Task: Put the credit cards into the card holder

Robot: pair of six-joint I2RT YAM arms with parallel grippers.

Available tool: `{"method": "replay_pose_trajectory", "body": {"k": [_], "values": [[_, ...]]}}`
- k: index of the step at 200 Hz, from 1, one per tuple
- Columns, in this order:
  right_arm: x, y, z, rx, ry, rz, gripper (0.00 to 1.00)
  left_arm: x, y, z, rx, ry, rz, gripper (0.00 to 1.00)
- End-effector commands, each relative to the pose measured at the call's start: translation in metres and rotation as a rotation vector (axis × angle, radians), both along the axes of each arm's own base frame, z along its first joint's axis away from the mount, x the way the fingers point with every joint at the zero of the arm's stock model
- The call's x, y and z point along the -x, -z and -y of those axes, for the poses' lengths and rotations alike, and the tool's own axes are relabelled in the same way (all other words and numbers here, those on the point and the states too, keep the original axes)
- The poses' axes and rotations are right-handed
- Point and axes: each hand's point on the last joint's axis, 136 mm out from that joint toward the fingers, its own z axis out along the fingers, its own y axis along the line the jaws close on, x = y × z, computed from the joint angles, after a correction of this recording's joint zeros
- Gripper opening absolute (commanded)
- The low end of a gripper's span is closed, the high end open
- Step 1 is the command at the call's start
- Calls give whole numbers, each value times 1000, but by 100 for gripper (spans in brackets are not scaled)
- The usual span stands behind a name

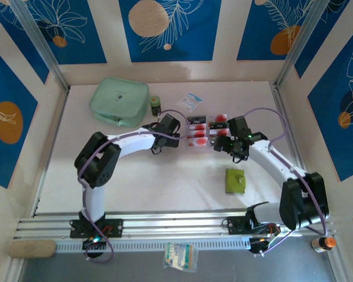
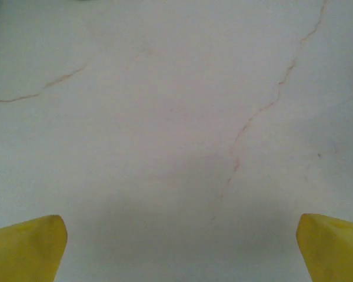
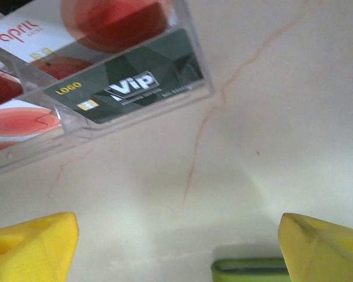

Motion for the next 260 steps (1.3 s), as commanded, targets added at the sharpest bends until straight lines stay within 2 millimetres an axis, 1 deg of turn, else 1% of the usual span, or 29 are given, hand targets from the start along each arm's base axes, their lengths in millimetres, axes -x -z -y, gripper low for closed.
{"method": "replay_pose_trajectory", "body": {"k": [1, 27, 38, 52, 75, 91, 102, 119, 134, 151, 174, 197, 207, 233, 253, 260], "values": [[20, -5, 6, -104, 56, -23, 89, 0, -29, -16, 12, -7, 60, 100], [36, -14, 24, -172, 122, -21, 88, 13, -45, -28, 53, -12, 79, 100], [44, -16, 31, -199, 161, -24, 88, 21, -53, -31, 87, -12, 86, 100], [54, -14, 36, -250, 207, -39, 88, 36, -56, -33, 148, -9, 77, 100], [72, -4, 40, -308, 287, -91, 88, 61, -55, -34, 262, -18, 43, 100], [85, 12, 42, -317, 335, -148, 88, 75, -53, -35, 330, -29, 24, 100], [90, 22, 42, -324, 352, -176, 89, 82, -51, -36, 360, -33, 14, 100], [94, 35, 39, -350, 367, -215, 89, 88, -52, -36, 392, -33, 8, 100], [95, 42, 37, -361, 377, -241, 89, 90, -53, -36, 401, -29, 8, 100], [95, 48, 35, -373, 382, -275, 89, 91, -56, -37, 405, -29, 13, 100], [96, 57, 37, -361, 407, -320, 89, 90, -60, -37, 412, -26, 24, 100], [94, 60, 27, -397, 384, -335, 89, 90, -61, -36, 413, -25, 29, 100], [91, 59, 19, -425, 355, -332, 88, 90, -61, -36, 414, -24, 30, 100], [81, 47, -9, -509, 261, -310, 86, 91, -60, -37, 412, -27, 28, 100], [75, 35, -37, -568, 179, -294, 85, 90, -59, -37, 412, -28, 30, 100], [74, 32, -43, -568, 161, -294, 85, 90, -59, -37, 411, -29, 30, 100]]}}
